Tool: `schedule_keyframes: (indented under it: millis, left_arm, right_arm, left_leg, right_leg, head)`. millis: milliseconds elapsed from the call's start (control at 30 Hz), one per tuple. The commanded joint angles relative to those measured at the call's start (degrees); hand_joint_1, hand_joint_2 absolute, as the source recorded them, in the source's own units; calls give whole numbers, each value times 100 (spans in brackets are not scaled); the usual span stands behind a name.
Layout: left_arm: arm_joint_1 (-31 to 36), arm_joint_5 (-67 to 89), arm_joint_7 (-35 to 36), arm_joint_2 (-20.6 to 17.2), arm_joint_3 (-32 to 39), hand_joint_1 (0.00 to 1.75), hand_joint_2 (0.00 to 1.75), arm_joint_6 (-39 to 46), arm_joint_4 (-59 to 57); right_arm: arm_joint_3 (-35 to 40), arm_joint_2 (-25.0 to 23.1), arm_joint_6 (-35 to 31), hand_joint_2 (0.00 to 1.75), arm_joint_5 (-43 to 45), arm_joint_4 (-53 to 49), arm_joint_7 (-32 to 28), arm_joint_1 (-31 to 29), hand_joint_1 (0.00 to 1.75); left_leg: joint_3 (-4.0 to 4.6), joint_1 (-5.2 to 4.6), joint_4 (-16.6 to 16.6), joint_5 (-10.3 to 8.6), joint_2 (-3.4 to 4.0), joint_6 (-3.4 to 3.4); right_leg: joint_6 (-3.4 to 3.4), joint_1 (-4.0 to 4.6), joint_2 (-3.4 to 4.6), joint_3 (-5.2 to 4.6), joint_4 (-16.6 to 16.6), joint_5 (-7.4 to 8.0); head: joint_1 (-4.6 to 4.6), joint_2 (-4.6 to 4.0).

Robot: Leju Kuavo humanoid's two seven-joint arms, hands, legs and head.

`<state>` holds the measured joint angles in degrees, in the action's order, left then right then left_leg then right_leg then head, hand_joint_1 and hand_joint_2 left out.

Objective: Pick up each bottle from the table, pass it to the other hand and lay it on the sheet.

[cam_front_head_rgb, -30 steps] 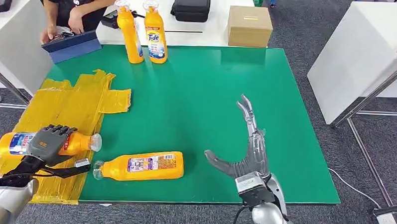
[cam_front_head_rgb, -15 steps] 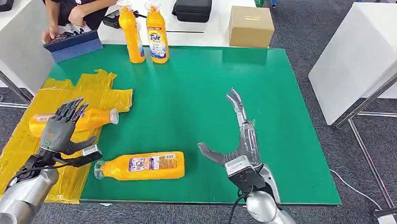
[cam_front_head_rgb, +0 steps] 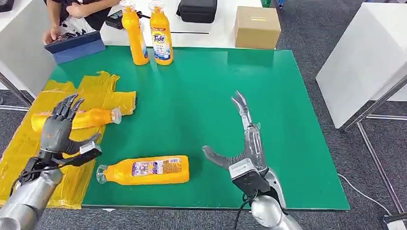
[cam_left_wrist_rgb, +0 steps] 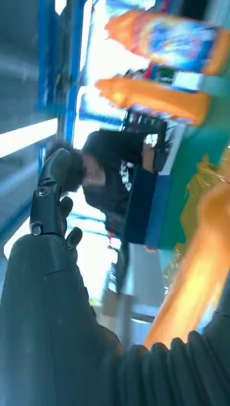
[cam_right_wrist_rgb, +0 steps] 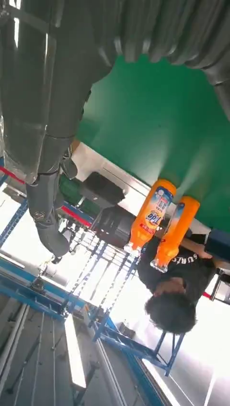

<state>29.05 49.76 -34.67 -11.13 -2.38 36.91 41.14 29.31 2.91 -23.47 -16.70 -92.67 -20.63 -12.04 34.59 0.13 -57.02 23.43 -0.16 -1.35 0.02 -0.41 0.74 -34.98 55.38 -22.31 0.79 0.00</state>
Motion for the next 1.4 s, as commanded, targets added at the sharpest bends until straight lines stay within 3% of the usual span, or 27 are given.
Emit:
schedule_keyframes:
  millis: [33,133,167,367,400,667,833,1133,1400]
  left_arm:
    - [-303,-1377,-291,386,90,0,0,-767,1388]
    - [-395,-1898,-426,469,127,0,0,-1055,1672]
    - [-506,-2446,-533,575,80,0,0,-1368,2108]
    - [-893,-3982,-115,938,-349,0,0,-1909,3974]
    - [-906,-4051,-93,952,-372,0,175,-1928,4063]
    - [-932,-4276,-9,1096,-430,0,175,-2055,4291]
    - [-917,-4304,127,1422,-686,0,175,-2234,4231]
    - [-792,-4339,95,1584,-494,0,175,-2213,3897]
    - [-641,-4328,159,1604,-466,0,175,-2256,3733]
  right_arm:
    - [317,-111,-52,175,-1056,1068,504,-540,0]
    - [407,-133,39,175,-1372,1262,739,-651,0]
    - [583,-208,121,175,-2002,1629,1117,-889,0]
    - [1361,-830,702,175,-3547,3209,1870,-1907,0]
    - [1418,-878,746,175,-3592,3282,1876,-1943,0]
    - [1839,-1074,1240,175,-3713,3607,1895,-2212,0]
    - [2004,-1401,2433,175,-2245,4101,1517,-2473,0]
    - [2481,-1272,2568,175,-1330,3947,1308,-2486,0]
    - [2759,-1060,2349,175,-1152,3558,1425,-2398,0]
  left_leg:
    - [-17,-2,3,7,2,6]
    - [-13,-1,4,5,2,5]
    - [-29,-2,4,13,4,9]
    - [-17,1,-7,14,22,10]
    - [-9,2,-4,9,18,8]
    - [-31,2,1,16,10,10]
    - [-24,0,-1,12,5,8]
    - [-33,-1,4,13,-4,10]
    - [-18,1,1,6,-18,8]
  right_leg:
    - [0,-1,-4,18,-5,-6]
    - [-1,0,-2,14,-5,-4]
    - [-1,-1,-3,28,-4,-12]
    - [-2,1,12,15,4,-7]
    - [-2,2,10,7,1,-3]
    - [-3,2,0,29,0,-15]
    - [0,1,-1,24,1,-12]
    - [-2,-1,-12,35,-3,-14]
    - [-2,2,-23,23,-3,-11]
  head:
    - [0,0]
    - [4,0]
    - [0,0]
    - [2,0]
    - [2,0]
    - [2,0]
    - [2,0]
    - [0,0]
    - [2,0]
